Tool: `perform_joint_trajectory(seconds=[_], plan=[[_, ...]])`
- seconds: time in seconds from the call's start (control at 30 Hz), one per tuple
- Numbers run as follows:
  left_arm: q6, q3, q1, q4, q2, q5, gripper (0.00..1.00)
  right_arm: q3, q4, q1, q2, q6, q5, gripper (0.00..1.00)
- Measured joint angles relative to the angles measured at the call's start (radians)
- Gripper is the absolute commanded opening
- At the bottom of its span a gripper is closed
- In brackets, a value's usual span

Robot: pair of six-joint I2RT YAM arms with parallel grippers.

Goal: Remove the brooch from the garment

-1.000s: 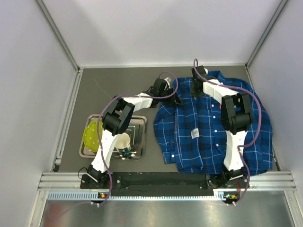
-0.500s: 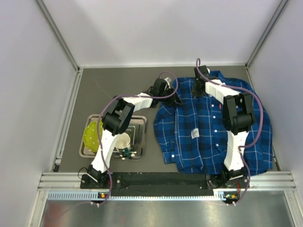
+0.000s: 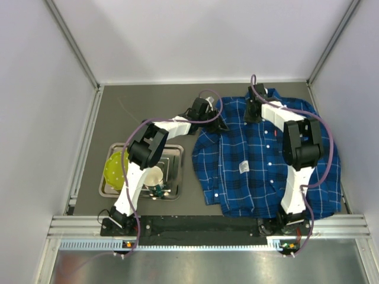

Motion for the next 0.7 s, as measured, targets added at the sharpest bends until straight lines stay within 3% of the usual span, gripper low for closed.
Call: perform_joint_trajectory(seconds=[0.43,0.7], plan=[[0.0,0.0,0.0,0.0,0.0,0.001,0.36,-0.072,0.071,-0.062,-0.026,0.029,-0.132,0.19],[0.0,0.0,0.0,0.0,0.0,0.002,0.36,-0.086,0.118,-0.087,-0.026,0.045,-0.214,0.09]])
